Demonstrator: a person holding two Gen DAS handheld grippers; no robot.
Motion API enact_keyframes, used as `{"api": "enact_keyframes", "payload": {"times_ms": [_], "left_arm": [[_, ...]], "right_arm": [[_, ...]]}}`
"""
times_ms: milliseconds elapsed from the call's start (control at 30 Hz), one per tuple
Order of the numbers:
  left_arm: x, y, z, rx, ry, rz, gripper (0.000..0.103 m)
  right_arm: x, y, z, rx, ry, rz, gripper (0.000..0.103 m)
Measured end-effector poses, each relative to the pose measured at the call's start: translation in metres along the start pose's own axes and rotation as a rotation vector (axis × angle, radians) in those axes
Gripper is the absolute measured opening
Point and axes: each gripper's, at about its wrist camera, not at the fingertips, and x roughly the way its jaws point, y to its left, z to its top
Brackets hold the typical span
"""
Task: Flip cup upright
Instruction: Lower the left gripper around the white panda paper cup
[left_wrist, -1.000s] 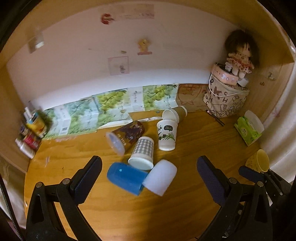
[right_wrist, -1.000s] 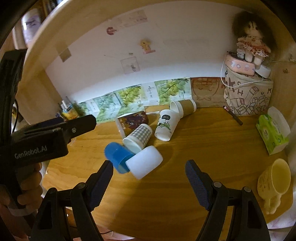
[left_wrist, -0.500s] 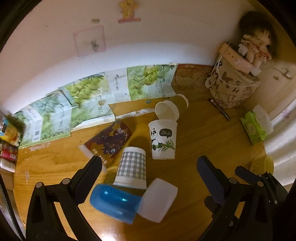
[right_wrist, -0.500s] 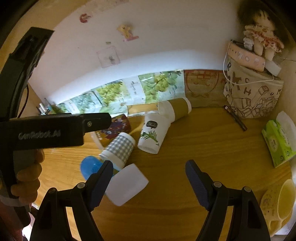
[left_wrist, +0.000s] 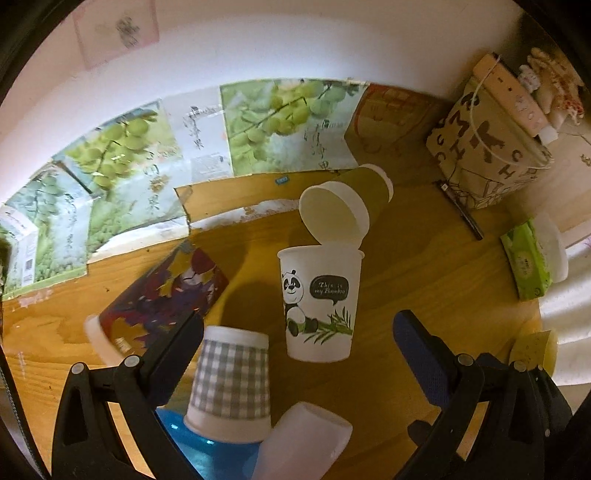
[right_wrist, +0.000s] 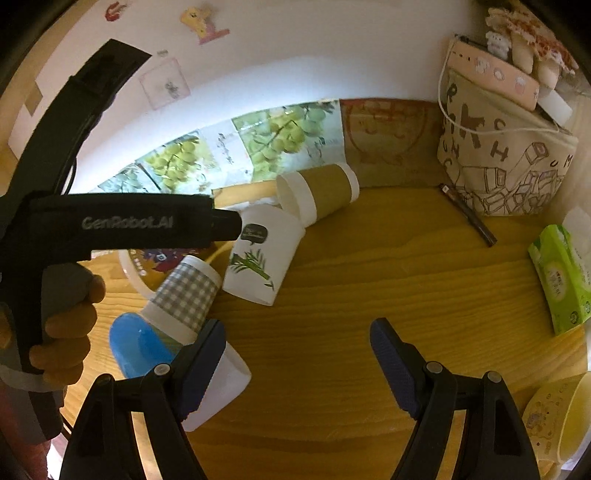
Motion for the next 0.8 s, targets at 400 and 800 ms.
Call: {"api": "enact_keyframes", "payload": {"times_ms": [400, 800], "left_arm": [[0.035, 0.003, 0.009, -0.026, 0.056, -0.022, 0.102], [0.059, 0.0, 0.013, -0.041, 0.101, -0.043, 0.096]], "right_arm": [[0.01, -0.007, -0.009, 0.018, 0.056, -0.023, 0.081], [0.013, -0.014, -0.011, 0.039, 0.082, -0.032, 0.081]]}}
